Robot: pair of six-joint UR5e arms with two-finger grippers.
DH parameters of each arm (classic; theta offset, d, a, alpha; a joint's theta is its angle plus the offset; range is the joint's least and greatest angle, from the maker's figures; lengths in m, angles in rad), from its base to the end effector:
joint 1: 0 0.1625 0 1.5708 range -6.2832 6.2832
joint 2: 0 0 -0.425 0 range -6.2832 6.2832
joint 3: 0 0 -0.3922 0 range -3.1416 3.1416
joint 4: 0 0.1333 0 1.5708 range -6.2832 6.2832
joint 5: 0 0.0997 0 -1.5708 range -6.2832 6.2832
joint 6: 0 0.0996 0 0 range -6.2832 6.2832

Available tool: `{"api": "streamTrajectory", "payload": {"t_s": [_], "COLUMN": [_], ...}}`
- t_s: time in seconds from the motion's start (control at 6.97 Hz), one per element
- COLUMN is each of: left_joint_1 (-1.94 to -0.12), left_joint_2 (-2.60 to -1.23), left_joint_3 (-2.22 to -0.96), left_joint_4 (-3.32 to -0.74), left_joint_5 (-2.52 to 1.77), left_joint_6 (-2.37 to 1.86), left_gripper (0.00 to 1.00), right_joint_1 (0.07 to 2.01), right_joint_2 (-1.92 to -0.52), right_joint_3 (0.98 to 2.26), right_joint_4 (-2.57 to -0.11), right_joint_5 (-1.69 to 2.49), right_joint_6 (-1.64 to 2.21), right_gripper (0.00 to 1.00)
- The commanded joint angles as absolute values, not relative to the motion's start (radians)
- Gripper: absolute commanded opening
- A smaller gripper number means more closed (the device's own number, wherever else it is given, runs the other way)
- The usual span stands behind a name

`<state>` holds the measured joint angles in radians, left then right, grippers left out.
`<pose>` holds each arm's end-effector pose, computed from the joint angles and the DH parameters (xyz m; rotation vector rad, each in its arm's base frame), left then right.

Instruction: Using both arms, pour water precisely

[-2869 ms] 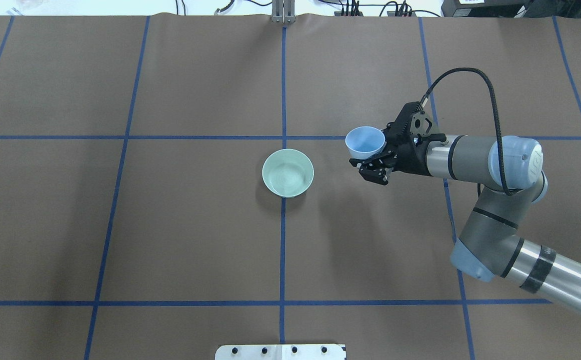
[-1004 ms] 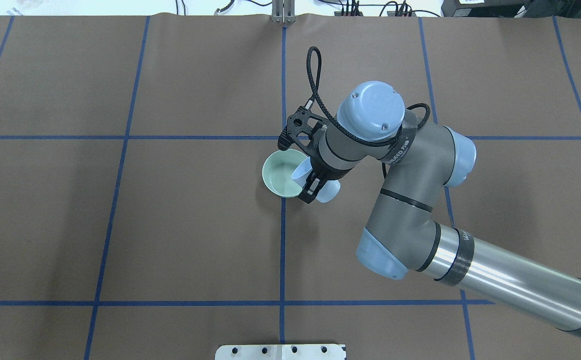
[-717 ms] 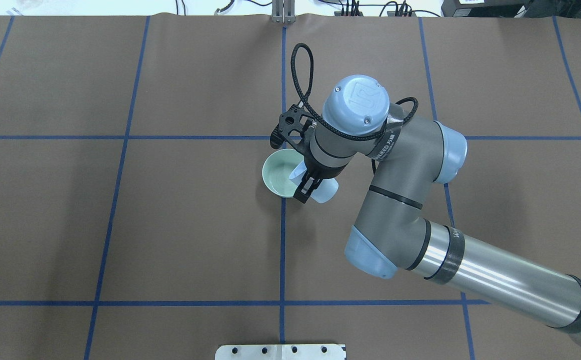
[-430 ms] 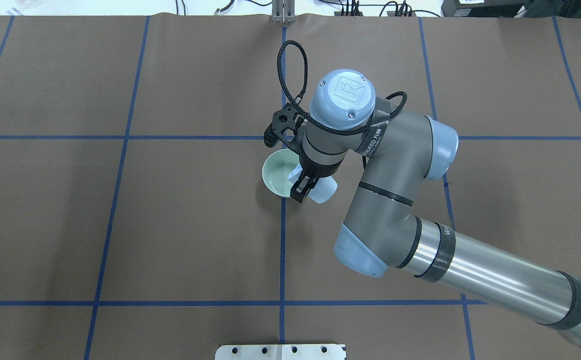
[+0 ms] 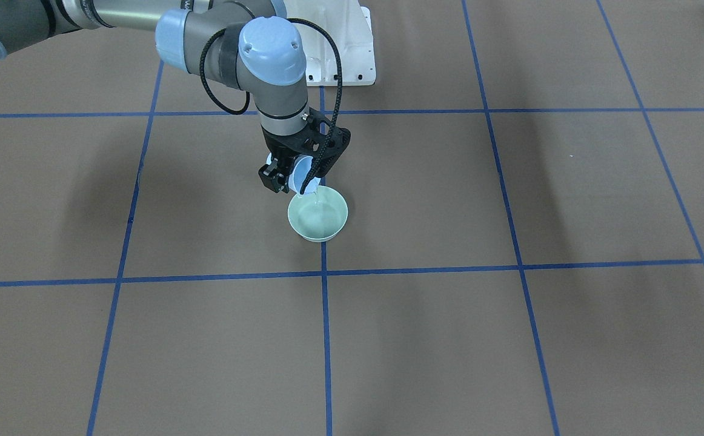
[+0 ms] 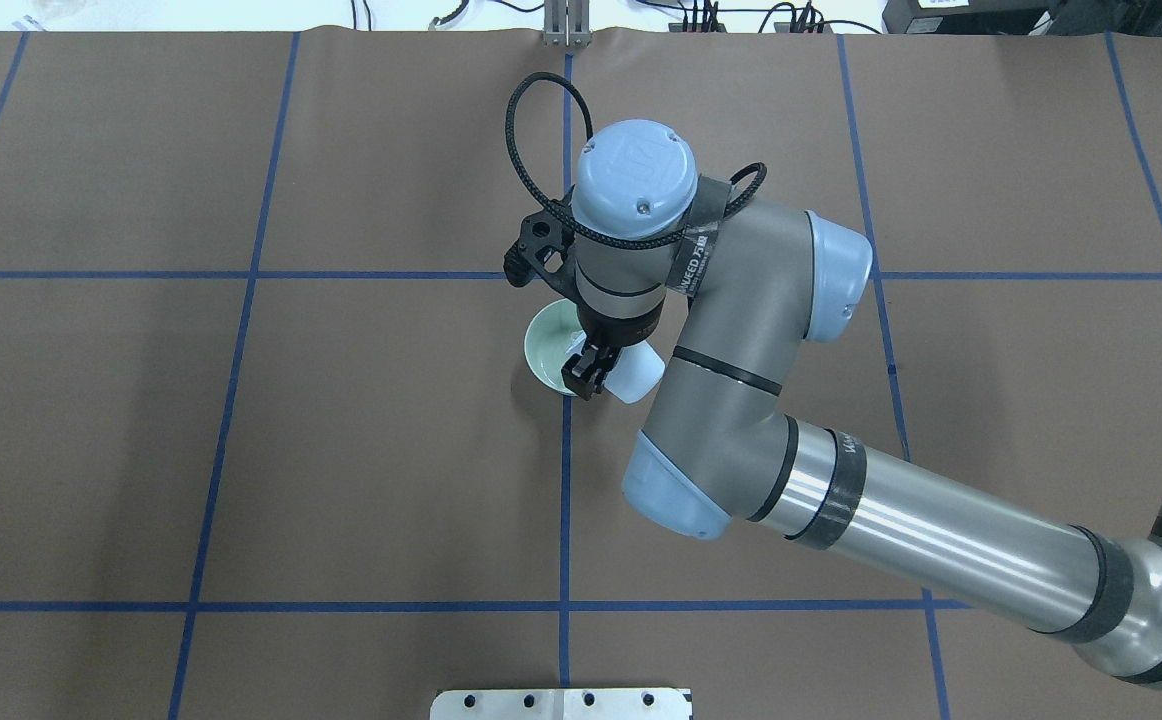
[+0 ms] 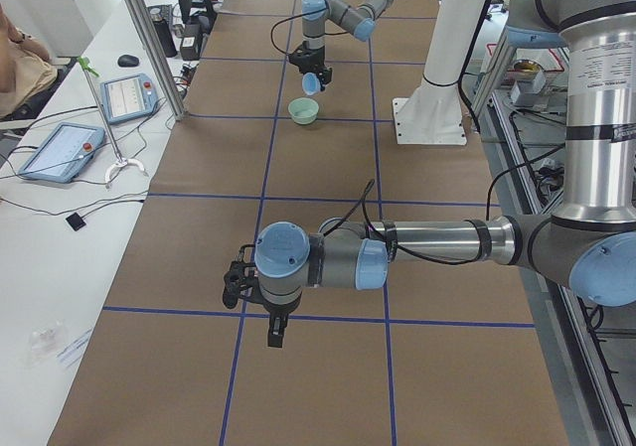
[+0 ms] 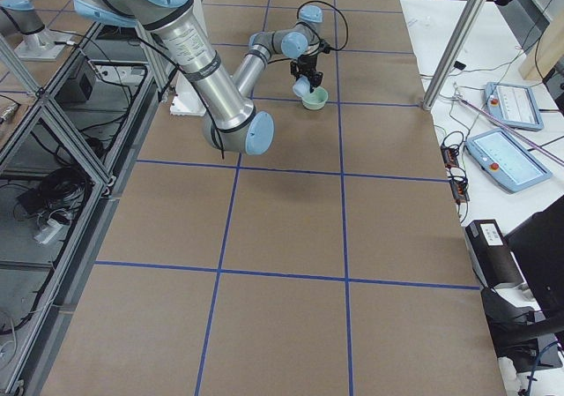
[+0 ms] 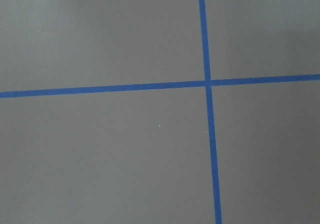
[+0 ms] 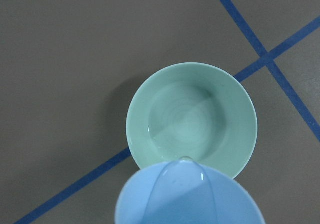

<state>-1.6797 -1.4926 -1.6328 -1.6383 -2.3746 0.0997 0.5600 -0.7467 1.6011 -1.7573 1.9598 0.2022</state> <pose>-0.1114 -0.4526 0.6565 0.1319 0.7942 0.0119 -0.5464 -0.4553 0.1660 0.3401 -0.7079 -0.8981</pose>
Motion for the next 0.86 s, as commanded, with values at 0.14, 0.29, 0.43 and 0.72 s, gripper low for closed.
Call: {"api": "streamTrajectory", "payload": {"t_s": [0.14, 0.29, 0.43, 0.72], "left_joint_1": [-1.680, -1.680, -1.680, -1.680], "left_joint_2": [-1.493, -1.494, -1.494, -1.499], "left_joint_3": [-1.634, -1.634, -1.634, -1.632], "left_joint_4": [-1.638, -1.638, -1.638, -1.638], "left_joint_5": [-2.375, -2.375, -2.375, -2.375], "left_joint_6": [0.098, 0.100, 0.098, 0.098], "left_gripper": [1.00, 1.00, 1.00, 1.00], "right_joint_1": [0.560, 0.560, 0.560, 0.560], "right_joint_2": [-0.677, -0.664, -0.661, -0.630], "right_joint_3": [1.568, 1.569, 1.568, 1.563], "right_joint_4": [-1.889, -1.929, -1.965, -2.043], "right_joint_5": [1.956, 1.956, 1.953, 1.939], "right_joint_6": [0.201, 0.201, 0.201, 0.201], "right_gripper": [0.00, 0.00, 0.00, 0.00]}}
